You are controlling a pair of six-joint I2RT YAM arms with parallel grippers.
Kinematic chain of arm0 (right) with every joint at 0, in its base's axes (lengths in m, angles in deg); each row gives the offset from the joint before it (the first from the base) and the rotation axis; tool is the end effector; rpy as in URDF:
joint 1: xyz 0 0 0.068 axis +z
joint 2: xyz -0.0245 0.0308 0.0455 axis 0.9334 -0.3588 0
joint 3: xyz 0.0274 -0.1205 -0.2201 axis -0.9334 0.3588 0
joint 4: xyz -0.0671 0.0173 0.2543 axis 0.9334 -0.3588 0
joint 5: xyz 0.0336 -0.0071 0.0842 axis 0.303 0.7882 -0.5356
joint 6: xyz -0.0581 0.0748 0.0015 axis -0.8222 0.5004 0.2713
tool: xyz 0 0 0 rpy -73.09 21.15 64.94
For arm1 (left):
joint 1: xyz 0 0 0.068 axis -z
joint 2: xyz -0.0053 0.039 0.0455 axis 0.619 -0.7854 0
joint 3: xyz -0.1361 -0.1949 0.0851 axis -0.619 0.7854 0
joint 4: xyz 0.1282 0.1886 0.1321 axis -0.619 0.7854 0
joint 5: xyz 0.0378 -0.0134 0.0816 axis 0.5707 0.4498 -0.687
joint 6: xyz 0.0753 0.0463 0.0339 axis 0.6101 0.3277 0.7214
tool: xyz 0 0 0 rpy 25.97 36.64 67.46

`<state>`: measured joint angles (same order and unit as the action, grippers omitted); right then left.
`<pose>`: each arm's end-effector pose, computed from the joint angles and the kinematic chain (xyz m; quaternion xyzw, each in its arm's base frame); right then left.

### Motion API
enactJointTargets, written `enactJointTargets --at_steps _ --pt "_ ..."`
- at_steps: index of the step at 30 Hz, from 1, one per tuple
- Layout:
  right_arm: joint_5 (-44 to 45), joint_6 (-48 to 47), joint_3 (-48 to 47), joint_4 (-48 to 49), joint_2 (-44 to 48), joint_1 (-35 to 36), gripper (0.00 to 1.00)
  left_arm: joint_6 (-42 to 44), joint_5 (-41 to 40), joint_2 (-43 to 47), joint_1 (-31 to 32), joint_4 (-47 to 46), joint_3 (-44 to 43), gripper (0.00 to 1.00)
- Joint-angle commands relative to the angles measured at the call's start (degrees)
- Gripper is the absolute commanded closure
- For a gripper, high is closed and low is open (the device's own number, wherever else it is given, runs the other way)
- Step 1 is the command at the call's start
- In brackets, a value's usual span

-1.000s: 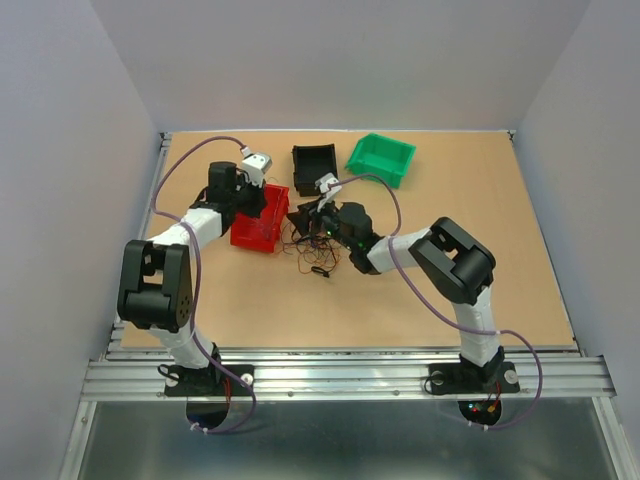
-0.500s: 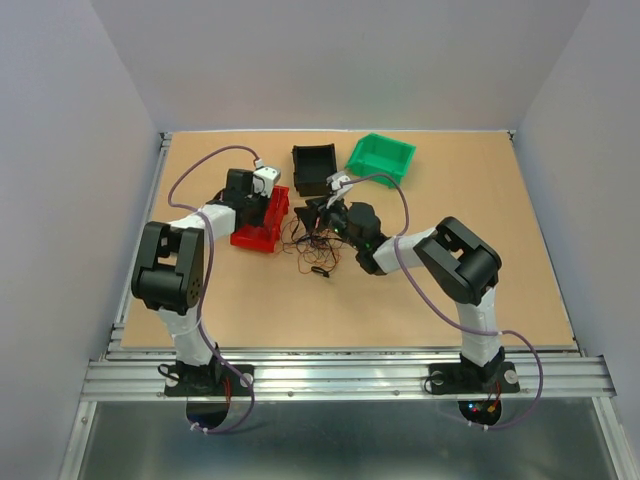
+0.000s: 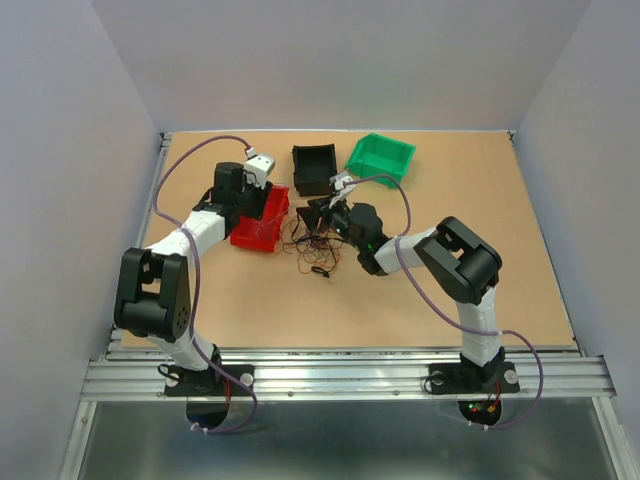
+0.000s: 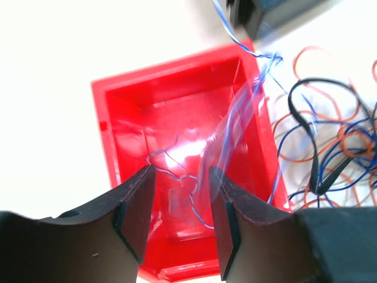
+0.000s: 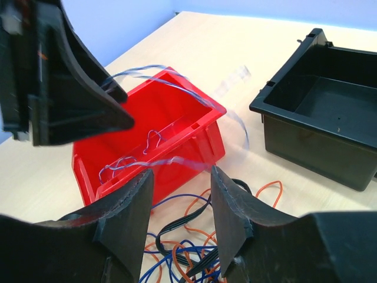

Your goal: Untangle the cables

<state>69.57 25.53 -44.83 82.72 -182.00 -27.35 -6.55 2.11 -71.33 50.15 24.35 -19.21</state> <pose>0.3483 0.3129 0.1575 -0.1760 0.6644 0.3464 0.6385 0.3916 -0.0963 0.1869 0.2512 0.8263 -0.0472 0.5019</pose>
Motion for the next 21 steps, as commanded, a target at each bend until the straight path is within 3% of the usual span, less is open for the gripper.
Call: enactJointTargets --at_steps 1,10,21 --pt "1.08 0.41 1.29 4.69 2.58 -0.32 0.51 0.36 0.74 3.24 0.14 -1.71 0.65 0.47" --pt "0.55 1.55 0.67 4.78 1.88 -0.67 0.5 0.71 -0.14 7.45 0.14 -3.11 2.85 0.46" --pt "1.43 1.82 3.21 4.78 4.07 -1.9 0.47 7.47 8.91 16.77 1.54 -5.93 7.42 0.29"
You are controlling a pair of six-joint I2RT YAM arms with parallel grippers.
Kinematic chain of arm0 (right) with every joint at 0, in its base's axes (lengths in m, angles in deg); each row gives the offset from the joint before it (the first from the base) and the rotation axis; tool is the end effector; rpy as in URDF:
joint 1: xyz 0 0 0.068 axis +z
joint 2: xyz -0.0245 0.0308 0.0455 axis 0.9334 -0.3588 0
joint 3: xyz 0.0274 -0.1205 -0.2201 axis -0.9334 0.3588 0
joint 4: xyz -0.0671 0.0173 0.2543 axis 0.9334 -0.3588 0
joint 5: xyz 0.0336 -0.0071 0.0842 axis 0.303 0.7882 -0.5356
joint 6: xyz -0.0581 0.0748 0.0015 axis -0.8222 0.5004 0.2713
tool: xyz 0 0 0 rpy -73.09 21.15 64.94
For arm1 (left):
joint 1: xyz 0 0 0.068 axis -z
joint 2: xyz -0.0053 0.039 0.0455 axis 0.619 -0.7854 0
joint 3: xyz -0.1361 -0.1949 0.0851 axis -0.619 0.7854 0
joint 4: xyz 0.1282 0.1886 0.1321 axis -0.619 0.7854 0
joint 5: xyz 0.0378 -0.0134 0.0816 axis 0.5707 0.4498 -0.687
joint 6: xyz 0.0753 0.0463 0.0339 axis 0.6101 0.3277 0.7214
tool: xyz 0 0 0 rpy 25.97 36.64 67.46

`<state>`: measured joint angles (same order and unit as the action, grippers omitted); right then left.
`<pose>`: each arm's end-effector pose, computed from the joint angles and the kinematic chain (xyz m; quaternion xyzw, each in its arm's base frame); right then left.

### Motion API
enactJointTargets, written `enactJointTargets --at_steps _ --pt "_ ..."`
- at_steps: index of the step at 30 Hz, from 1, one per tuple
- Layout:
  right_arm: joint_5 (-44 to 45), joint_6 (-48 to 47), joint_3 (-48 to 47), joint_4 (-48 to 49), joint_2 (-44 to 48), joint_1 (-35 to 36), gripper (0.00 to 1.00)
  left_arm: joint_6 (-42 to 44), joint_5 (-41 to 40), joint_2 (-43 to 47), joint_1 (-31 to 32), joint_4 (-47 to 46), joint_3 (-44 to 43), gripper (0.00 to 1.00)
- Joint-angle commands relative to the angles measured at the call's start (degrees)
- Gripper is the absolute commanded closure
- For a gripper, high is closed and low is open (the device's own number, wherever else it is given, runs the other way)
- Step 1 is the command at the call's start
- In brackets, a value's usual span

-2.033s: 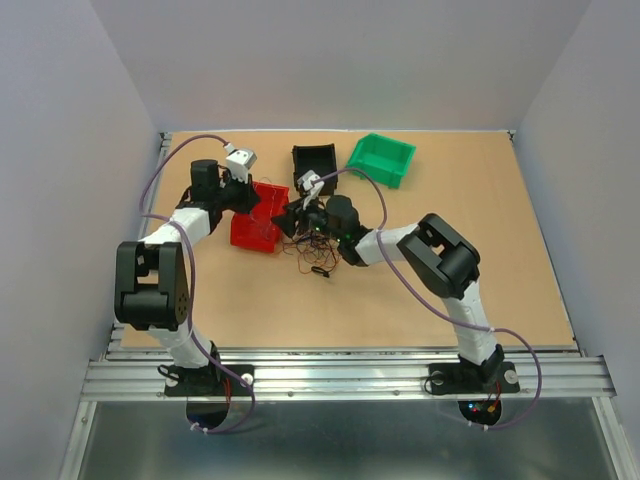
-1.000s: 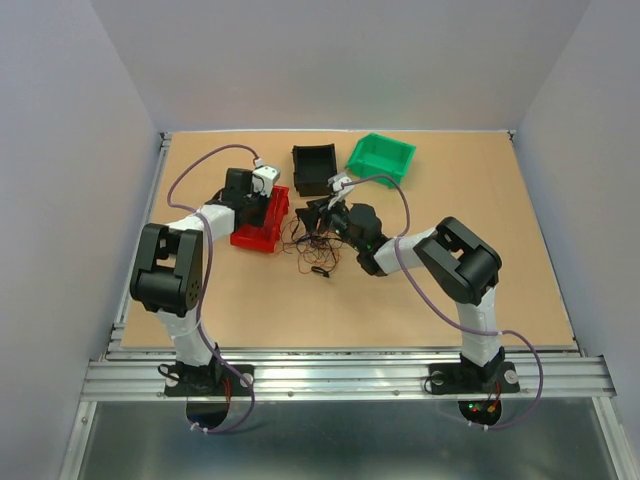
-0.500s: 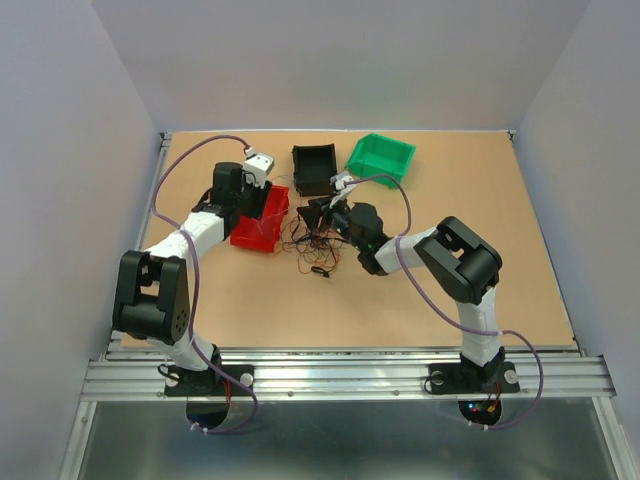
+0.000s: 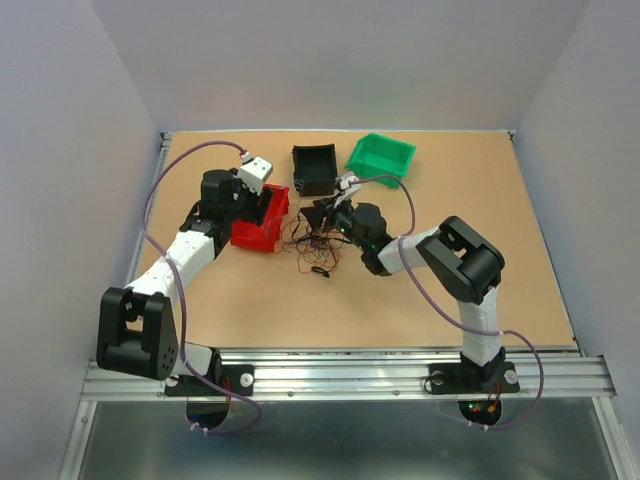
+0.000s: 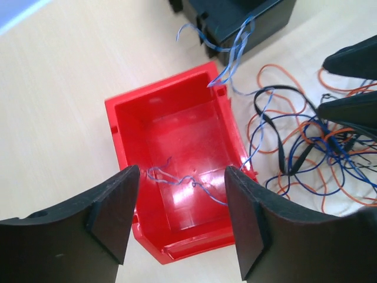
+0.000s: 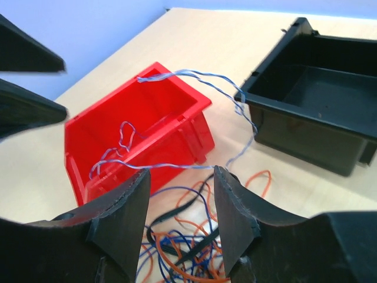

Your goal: Untangle the cables

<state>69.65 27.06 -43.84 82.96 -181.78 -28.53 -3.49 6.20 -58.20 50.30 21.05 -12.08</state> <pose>0.3523 0.3035 0.1541 -0.1605 0.6717 0.3465 0.6348 0.3535 -0.0954 0.2313 0.2863 0.7675 -0.0557 0.5708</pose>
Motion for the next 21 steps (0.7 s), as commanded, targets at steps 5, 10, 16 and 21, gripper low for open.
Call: enactJointTargets --at_steps 5,10,16,21 --pt "3.98 1.17 5.13 4.89 6.22 -2.04 0.41 11.97 8.05 3.38 2.98 0.88 -3.56 0.22" --pt "0.57 0.29 4.43 4.54 6.31 -2.74 0.37 18.04 7.65 -0.04 5.78 5.02 -8.74 0.14" --pt "3.0 -0.06 5.57 4.71 7.28 -3.36 0.37 19.97 1.14 -6.99 7.81 6.51 -17.7 0.14" --pt "3.45 0.03 6.72 5.15 8.25 -4.06 0.37 22.35 -1.15 -15.51 8.69 12.73 -26.05 0.18"
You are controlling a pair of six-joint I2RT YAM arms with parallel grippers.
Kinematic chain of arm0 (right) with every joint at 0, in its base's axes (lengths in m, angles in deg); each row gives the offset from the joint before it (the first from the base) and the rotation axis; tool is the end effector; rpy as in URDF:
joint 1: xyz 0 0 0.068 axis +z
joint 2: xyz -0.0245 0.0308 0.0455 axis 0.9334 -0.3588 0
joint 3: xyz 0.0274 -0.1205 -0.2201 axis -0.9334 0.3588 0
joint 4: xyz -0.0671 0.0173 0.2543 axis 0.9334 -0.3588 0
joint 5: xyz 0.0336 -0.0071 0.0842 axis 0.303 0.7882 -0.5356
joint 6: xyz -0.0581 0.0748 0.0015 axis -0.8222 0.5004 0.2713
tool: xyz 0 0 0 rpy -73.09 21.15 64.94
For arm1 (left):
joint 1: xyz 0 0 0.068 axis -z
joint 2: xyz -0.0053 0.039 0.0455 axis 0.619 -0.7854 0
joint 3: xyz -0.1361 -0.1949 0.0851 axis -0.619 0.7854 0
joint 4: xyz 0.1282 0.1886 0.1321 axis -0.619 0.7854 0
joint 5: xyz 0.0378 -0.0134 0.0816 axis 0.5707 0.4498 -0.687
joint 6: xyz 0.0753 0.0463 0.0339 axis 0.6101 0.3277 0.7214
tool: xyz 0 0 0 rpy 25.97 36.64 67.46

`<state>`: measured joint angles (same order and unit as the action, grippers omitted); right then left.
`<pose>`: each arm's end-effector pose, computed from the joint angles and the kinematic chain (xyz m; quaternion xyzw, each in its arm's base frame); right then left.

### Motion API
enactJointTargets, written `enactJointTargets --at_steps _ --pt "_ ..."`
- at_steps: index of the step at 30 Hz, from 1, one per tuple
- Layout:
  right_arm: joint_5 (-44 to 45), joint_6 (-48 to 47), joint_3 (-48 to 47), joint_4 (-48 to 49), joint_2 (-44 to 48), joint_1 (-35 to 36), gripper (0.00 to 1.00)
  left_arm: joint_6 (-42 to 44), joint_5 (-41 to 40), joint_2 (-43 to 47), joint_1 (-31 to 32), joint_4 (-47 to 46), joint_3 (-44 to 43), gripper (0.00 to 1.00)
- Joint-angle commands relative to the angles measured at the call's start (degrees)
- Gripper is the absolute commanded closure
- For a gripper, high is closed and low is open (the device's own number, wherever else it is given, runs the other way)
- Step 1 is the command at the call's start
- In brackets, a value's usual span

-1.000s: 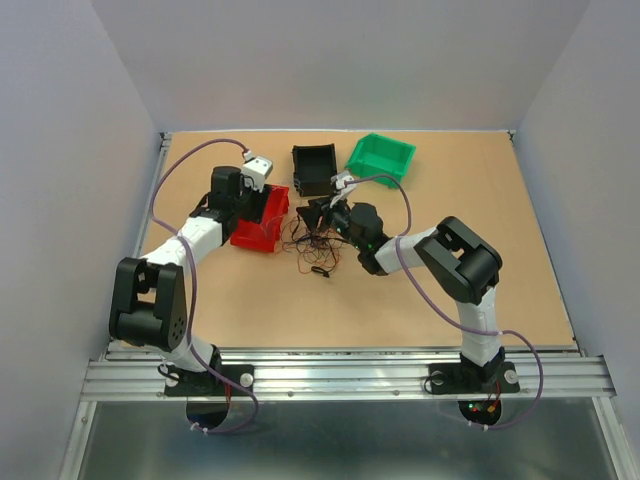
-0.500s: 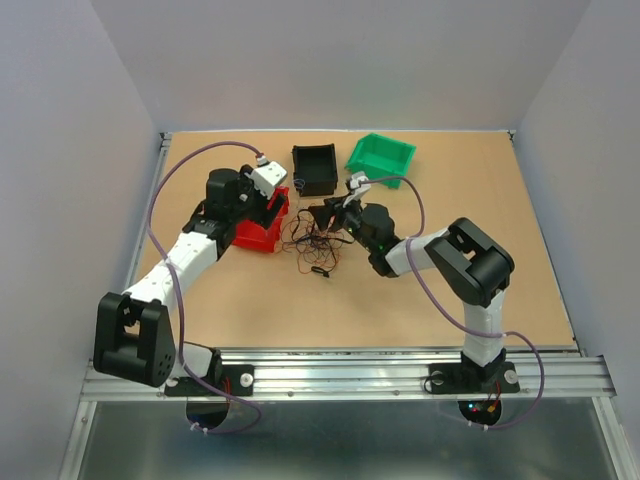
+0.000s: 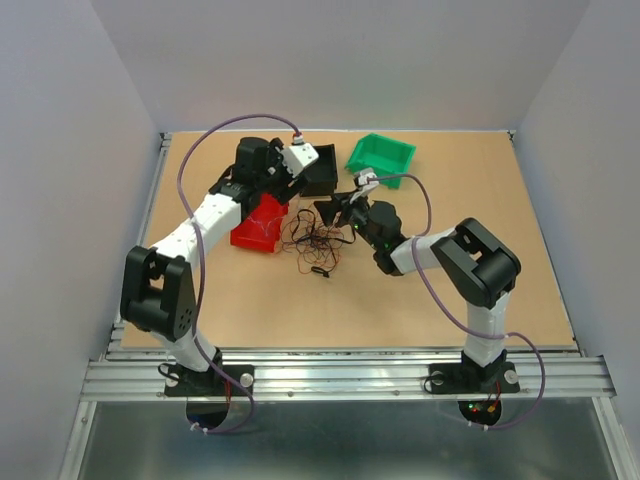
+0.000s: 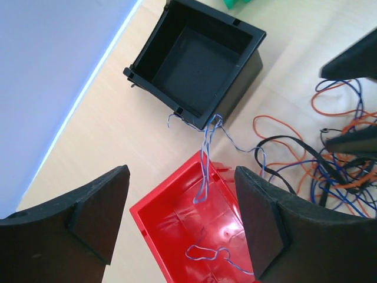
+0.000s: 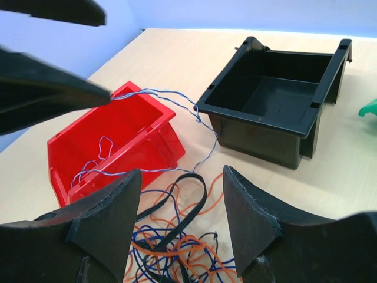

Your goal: Untangle the cables

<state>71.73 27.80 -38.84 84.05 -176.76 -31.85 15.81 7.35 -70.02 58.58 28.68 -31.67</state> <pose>0.3557 0.2684 0.1660 -0.1223 0.6726 0.3239 0.6541 0.3881 -0.1664 0.2703 0.4652 0.6728 -0.0086 0.5752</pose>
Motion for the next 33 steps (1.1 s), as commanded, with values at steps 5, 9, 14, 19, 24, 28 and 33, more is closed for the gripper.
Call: enactJointTargets --at_steps 5,9,14,19,24,28,33 --pt "1.29 -0.45 2.68 4.5 3.92 -1.26 0.37 2.44 -2.13 -8.35 0.76 6.36 -9.56 0.21" --pt "1.73 -0.54 3.82 5.55 4.54 -1.44 0.37 2.0 -2.75 -11.43 0.84 7.59 -12.2 0.26" --pt "2.08 -0.45 5.4 7.14 5.07 -1.62 0.39 1.56 -3.89 -12.58 0.84 8.21 -13.17 0.69" --pt "1.9 -0.19 5.76 8.01 4.72 -1.79 0.39 0.51 -2.75 -6.89 0.84 4.7 -8.43 1.0" --pt "1.64 -0.01 6.02 8.28 4.63 -1.88 0.39 -2.21 -2.75 0.51 0.58 -1.96 0.08 1.0" --pt "1.46 -0.01 6.28 8.45 4.63 -1.88 0.4 -3.53 -2.57 7.97 -0.12 -6.63 6.49 1.0" --pt "1.11 0.07 6.28 8.54 4.63 -2.05 0.4 -4.77 0.06 15.01 -2.93 -10.78 13.01 1.0"
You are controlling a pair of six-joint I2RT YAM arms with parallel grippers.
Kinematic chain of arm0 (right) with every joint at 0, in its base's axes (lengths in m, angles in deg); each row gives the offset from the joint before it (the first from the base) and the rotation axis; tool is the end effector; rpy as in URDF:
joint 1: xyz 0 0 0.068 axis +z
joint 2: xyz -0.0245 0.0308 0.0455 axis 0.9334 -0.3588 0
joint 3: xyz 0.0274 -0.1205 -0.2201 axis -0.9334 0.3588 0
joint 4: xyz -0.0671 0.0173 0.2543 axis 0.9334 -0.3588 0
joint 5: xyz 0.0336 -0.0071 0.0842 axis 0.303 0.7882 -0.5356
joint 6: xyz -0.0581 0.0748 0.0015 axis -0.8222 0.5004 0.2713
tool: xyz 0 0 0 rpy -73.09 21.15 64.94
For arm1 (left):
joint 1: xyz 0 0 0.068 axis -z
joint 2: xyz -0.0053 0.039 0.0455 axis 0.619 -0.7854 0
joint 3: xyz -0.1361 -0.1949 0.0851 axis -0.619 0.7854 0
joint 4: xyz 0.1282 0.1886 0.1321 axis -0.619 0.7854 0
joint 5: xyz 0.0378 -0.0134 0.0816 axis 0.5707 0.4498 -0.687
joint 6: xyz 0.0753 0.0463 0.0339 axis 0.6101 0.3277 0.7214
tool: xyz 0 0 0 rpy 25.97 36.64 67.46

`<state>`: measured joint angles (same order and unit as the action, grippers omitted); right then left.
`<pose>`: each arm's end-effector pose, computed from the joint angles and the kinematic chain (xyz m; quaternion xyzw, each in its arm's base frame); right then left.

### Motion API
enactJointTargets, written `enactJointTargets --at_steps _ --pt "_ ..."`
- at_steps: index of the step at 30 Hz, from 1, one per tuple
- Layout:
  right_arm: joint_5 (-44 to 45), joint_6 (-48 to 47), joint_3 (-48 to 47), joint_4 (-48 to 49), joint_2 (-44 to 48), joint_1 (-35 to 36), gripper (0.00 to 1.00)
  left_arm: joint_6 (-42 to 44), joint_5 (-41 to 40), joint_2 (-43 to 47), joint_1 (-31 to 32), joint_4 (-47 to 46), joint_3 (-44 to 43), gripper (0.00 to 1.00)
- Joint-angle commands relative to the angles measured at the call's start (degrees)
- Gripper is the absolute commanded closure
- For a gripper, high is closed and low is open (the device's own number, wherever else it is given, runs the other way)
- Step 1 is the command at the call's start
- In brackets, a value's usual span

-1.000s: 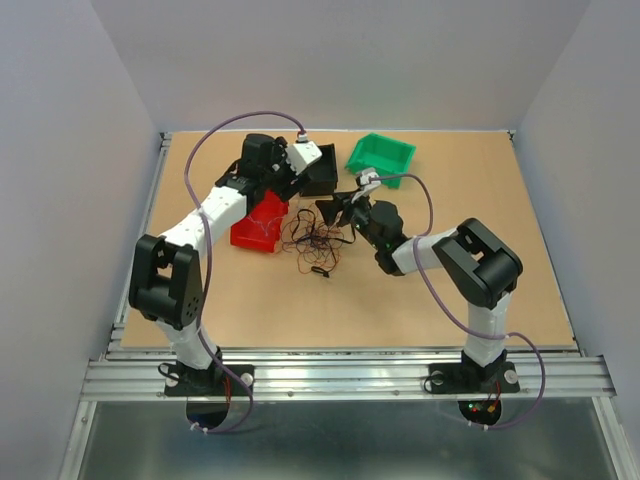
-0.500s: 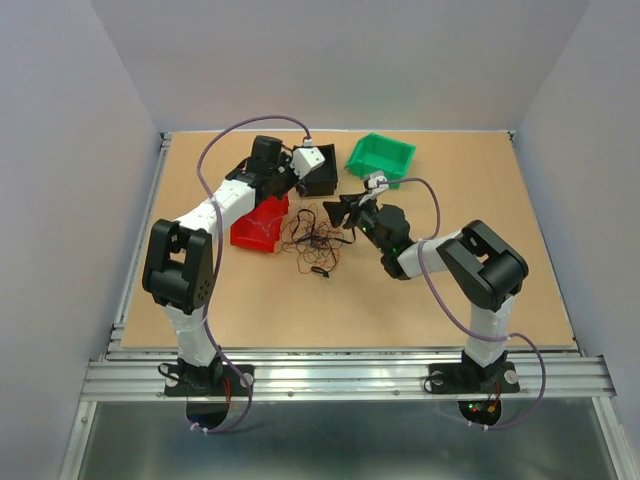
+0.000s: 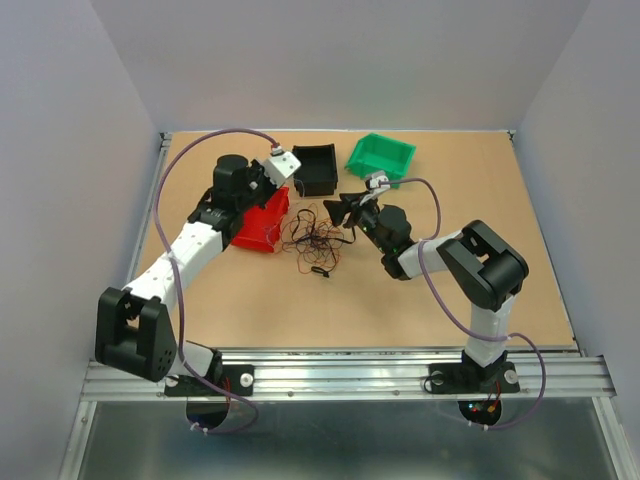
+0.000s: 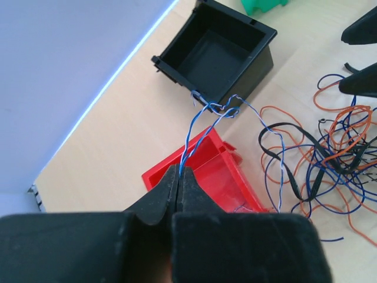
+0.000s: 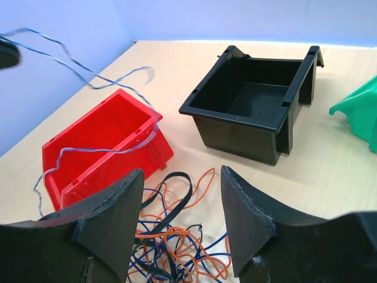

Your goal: Untangle the cables

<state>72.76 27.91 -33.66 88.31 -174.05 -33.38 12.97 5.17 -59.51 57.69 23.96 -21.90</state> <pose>0.3480 0.2463 0.1676 -0.1042 0.6640 0.3150 0.6701 0.3552 -0.1444 0.2840 0.4249 0.6676 0.0057 0.6113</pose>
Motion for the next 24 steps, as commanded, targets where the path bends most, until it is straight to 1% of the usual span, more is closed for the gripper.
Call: enactJointTargets --at_steps 1,9,14,24 --pt "-0.09 0.05 1.19 4.28 1.83 -0.53 0.4 -2.19 2.51 5.99 -2.91 -6.49 4.56 1.0" --pt "-0.62 0.58 1.1 4.63 1.57 -0.53 0.4 0.44 3.04 9.95 -7.39 -6.94 9.84 1.0" --pt "-1.06 0.84 1.02 4.72 1.3 -0.44 0.4 3.34 4.71 11.54 -9.24 -6.59 12.48 1.0" --pt "-1.15 1.28 0.49 4.81 0.6 -0.44 0.4 6.95 4.8 9.26 -12.5 -3.16 13.01 1.0"
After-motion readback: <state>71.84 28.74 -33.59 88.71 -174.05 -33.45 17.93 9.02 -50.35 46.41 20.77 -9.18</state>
